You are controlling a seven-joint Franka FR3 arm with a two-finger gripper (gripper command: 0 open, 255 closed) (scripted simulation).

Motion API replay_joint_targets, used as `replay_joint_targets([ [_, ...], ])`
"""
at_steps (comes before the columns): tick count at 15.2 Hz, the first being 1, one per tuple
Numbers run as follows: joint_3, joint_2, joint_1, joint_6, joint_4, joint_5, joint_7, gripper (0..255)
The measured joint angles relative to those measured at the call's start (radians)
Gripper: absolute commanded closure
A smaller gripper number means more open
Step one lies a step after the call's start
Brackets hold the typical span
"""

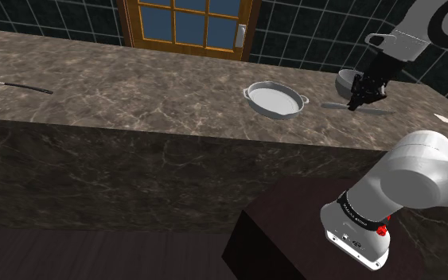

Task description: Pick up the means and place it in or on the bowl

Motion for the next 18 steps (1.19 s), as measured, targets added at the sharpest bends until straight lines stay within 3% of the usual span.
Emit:
replay_joint_targets([
  [12, 0.06, 0.047, 0.038, -0.124, 0.174, 0.061, 0.01, 255],
  [18, -0.072, 0.182, 0.071, -0.095, 0.306, -0.011, -0.088, 255],
])
